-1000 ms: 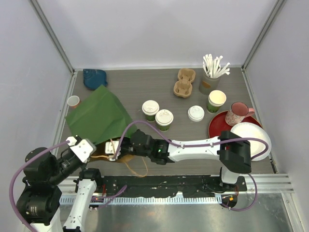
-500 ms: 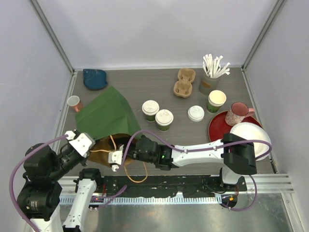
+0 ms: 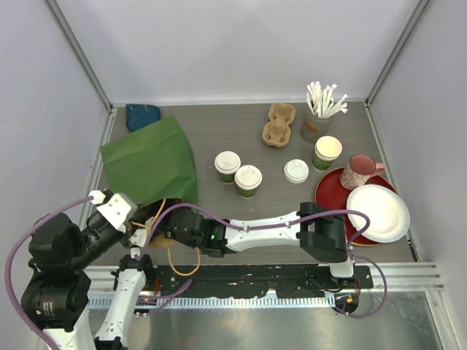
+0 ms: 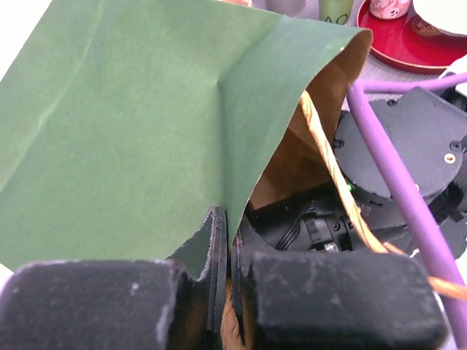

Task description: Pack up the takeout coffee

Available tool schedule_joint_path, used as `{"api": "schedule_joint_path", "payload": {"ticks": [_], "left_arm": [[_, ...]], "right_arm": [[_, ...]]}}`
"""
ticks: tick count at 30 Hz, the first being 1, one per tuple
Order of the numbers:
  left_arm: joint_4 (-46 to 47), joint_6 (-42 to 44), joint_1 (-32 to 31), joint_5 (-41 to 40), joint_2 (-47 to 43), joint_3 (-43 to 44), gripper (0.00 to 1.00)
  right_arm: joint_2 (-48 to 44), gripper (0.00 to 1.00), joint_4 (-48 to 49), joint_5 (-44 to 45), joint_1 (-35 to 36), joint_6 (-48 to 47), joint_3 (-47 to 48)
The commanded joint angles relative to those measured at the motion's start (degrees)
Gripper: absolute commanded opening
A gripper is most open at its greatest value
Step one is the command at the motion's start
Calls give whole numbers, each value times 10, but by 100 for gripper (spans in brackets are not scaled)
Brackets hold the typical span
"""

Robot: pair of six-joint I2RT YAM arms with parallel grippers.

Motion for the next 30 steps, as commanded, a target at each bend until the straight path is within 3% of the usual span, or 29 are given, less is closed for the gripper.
{"api": "schedule_joint_path", "payload": {"ticks": [1, 5, 8, 10, 15, 20, 25, 30], "left_arm": [[10, -82, -5, 142, 13, 44, 0], [-11, -85, -5, 143, 21, 52, 0], [-13, -70, -5, 82, 19, 56, 0], [-6, -67, -5, 32, 19, 60, 0], [34, -69, -5, -14, 21, 66, 0], [33, -68, -5, 0, 28, 71, 0], [25, -51, -5, -40, 33, 74, 0], [2, -37, -5, -22, 32, 61, 0]], "right_arm": [[39, 11, -25, 67, -27, -27, 51], [70, 11, 68, 111, -42, -71, 75], [63, 10, 178, 127, -54, -88, 48], [31, 10, 198, 97, -57, -76, 6], [-21, 7, 169, 33, -59, -27, -56], [19, 2, 139, 136, -56, -62, -14], [32, 2, 149, 199, -41, -171, 0], [12, 2, 86, 211, -40, -137, 34]]}}
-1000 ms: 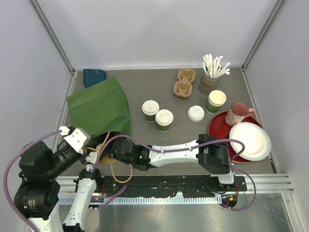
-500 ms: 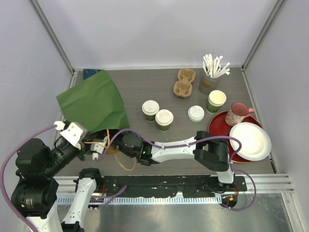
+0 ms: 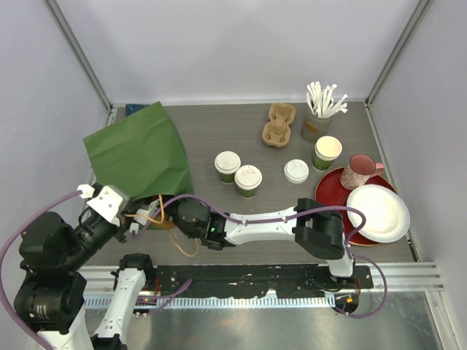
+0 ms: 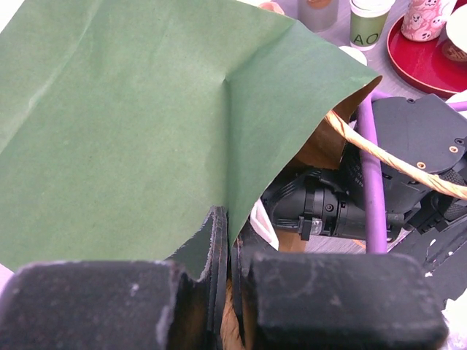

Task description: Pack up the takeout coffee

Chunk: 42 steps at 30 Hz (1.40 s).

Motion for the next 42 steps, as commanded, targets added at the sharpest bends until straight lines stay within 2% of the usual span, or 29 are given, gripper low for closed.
{"api": "schedule_joint_path", "payload": {"ticks": [1, 3, 4, 7, 13, 21, 24, 30, 34, 37, 38, 42], "left_arm": [[-11, 9, -5, 26, 1, 7, 0], [-13, 12, -5, 26, -1, 0, 0], [-15, 11, -5, 33, -1, 0, 0], [-16, -4, -5, 62, 2, 2, 0], [-6, -9, -5, 59, 7, 6, 0], [18, -118, -5, 140, 11, 1, 0], [75, -168, -5, 164, 8, 14, 0], [155, -263, -5, 203, 27, 61, 0], [162, -264, 15, 220, 32, 81, 0], [155, -265, 24, 241, 28, 84, 0], [153, -266, 26, 242, 27, 84, 0], [113, -247, 31, 231, 15, 65, 0]], "right_arm": [[-19, 2, -47, 38, -10, 8, 23], [-50, 2, -55, -3, -10, 74, 10], [-58, 2, -43, -53, -11, 85, 1], [-77, 1, 55, -136, -12, 85, -54], [-107, 1, 130, -213, -16, 152, -93], [-28, 1, 55, -210, -42, 171, 27], [-5, 1, 40, -214, -54, 173, 48], [40, 1, -51, -216, -59, 153, 92], [93, 1, -121, -176, -68, 180, 147], [136, 1, -203, -144, -82, 224, 235], [142, 1, -216, -124, -84, 234, 267], [129, 1, -259, -101, -92, 283, 297]]}}
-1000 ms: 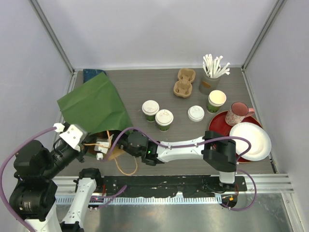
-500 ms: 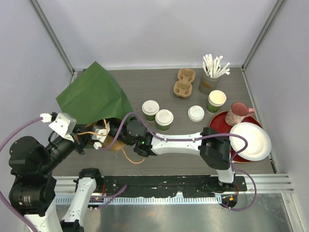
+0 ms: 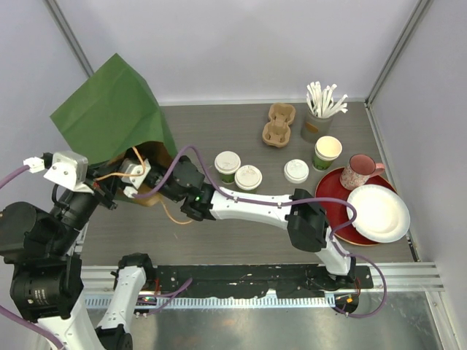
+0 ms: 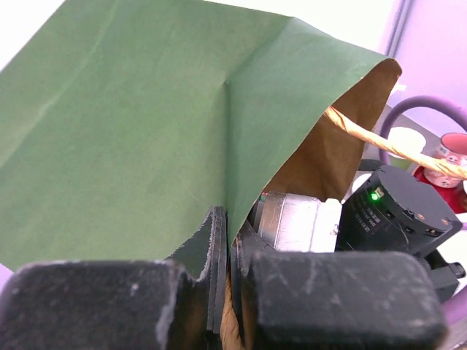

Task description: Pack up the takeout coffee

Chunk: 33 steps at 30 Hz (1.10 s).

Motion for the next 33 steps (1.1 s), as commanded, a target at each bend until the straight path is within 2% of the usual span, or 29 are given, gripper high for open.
{"api": "schedule_joint_path", "payload": {"ticks": [1, 5, 10, 16, 22, 30, 33], "left_arm": [[-74, -51, -20, 244, -39, -9, 0], [-92, -19, -20, 215, -43, -17, 0], [-95, 35, -20, 77, -43, -54, 0], [-108, 129, -20, 16, -74, -145, 0], [-106, 139, -20, 5, -84, -160, 0], [-98, 140, -20, -1, -96, -180, 0], [-94, 125, -20, 9, -91, -172, 0]], "right_arm": [[33, 1, -277, 167, -35, 44, 29], [-13, 2, -291, 171, -35, 70, -5], [-115, 17, -216, 156, -8, 53, -120], [-190, 31, -199, 172, 28, 32, -207], [-239, 37, -211, 146, 40, 57, -278], [-335, 45, -219, 42, 41, 136, -369], [-353, 48, -218, 52, 41, 148, -389]]}}
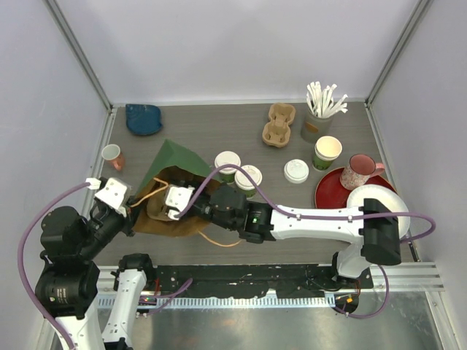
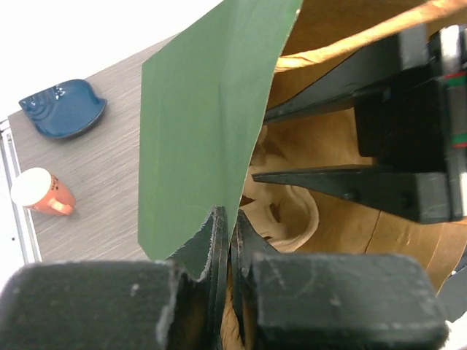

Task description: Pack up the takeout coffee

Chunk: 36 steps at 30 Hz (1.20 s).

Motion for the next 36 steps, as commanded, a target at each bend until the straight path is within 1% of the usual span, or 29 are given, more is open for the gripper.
{"api": "schedule_joint_path", "payload": {"ticks": [1, 4, 7, 12, 16, 18, 19, 21, 24, 25, 26, 27, 28, 31, 36], "left_arm": [[33, -14, -2, 21, 0, 11, 0], [53, -57, -1, 49, 5, 17, 0], [63, -94, -1, 75, 5, 14, 0], [45, -80, -1, 61, -2, -6, 0], [44, -85, -1, 78, -12, -13, 0], [46, -90, 0, 85, -9, -12, 0], [46, -92, -1, 87, -9, -11, 0], [46, -96, 0, 93, -9, -11, 0], [42, -90, 0, 91, -11, -7, 0], [39, -77, -1, 88, -12, -2, 0], [35, -69, -1, 82, -13, 0, 0], [29, -58, -1, 78, -14, 3, 0], [25, -47, 0, 73, -15, 5, 0], [24, -7, 0, 51, -21, -2, 0], [24, 90, 0, 10, -40, -20, 0]], "right_arm": [[-48, 48, 23, -14, 1, 42, -24], [-55, 50, 40, -5, 0, 54, -40], [-57, 52, 27, -17, 0, 84, -20], [-72, 52, 5, -35, 0, 151, 4], [-75, 52, 43, 12, 1, 167, -2], [-56, 52, 89, 80, 2, 167, -1], [-46, 52, 115, 95, 1, 157, 6], [-18, 51, 135, 115, 3, 146, 17], [27, 49, 58, 145, 6, 145, 96], [36, 49, -3, 162, 6, 152, 145], [59, 49, -48, 173, 6, 178, 175], [70, 49, -97, 179, 6, 188, 233], [77, 49, -168, 176, 7, 197, 252], [74, 50, -199, 148, 7, 229, 253], [62, 51, -262, 107, 7, 271, 257]]}}
